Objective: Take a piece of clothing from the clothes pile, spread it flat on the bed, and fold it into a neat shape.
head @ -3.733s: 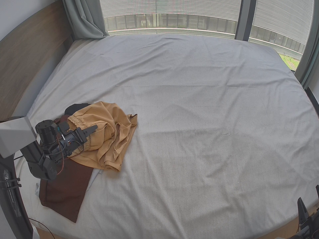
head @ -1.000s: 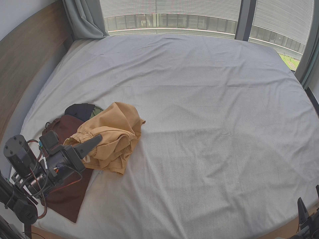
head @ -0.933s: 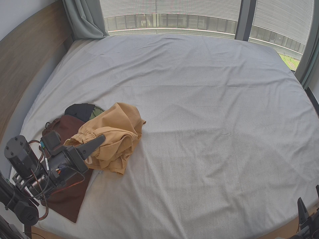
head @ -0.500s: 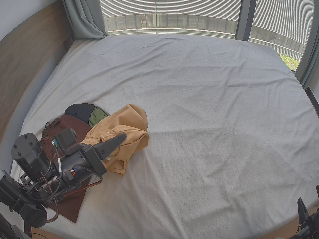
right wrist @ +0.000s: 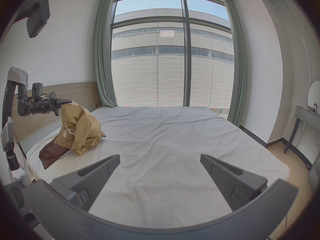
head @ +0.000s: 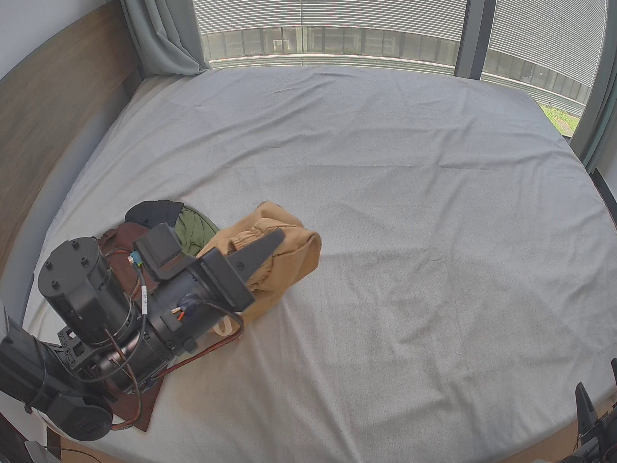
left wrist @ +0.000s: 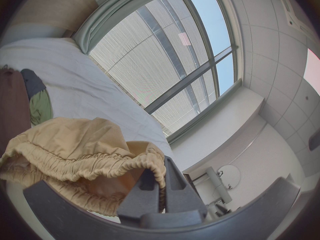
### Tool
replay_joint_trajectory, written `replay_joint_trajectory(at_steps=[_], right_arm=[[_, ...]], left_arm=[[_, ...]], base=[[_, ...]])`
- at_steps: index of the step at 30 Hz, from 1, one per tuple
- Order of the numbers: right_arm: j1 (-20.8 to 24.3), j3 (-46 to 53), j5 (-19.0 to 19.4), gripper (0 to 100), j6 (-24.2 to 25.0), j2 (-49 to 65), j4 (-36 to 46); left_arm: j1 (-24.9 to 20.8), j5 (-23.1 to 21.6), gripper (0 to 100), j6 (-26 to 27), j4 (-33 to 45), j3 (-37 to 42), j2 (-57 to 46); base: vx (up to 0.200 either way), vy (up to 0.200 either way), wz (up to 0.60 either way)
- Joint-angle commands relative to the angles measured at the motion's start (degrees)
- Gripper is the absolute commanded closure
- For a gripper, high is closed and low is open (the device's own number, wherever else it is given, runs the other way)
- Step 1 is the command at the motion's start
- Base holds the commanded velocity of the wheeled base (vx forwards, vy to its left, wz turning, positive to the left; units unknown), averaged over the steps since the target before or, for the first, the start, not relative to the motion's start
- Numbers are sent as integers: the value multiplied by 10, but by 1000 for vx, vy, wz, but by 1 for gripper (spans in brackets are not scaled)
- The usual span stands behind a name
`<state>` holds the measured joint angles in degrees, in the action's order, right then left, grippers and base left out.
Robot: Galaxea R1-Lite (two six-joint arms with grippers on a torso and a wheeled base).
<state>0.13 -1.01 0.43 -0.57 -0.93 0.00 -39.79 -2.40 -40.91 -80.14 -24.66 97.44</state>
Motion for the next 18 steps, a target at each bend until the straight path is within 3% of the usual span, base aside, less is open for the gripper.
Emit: replay_joint_trajectory(at_steps=[1, 5, 18], right_arm=[[0, 10, 0, 0, 0, 9, 0], [0, 10, 0, 0, 0, 9, 0], [0, 10, 0, 0, 0, 9, 0]], left_arm=[[-27, 11, 100, -11, 9, -28, 0], [-64, 12, 100, -28, 19, -58, 3], [-106, -4, 100, -42, 62, -112, 50]], base=[[0, 0, 0], [0, 0, 0], [0, 0, 0]])
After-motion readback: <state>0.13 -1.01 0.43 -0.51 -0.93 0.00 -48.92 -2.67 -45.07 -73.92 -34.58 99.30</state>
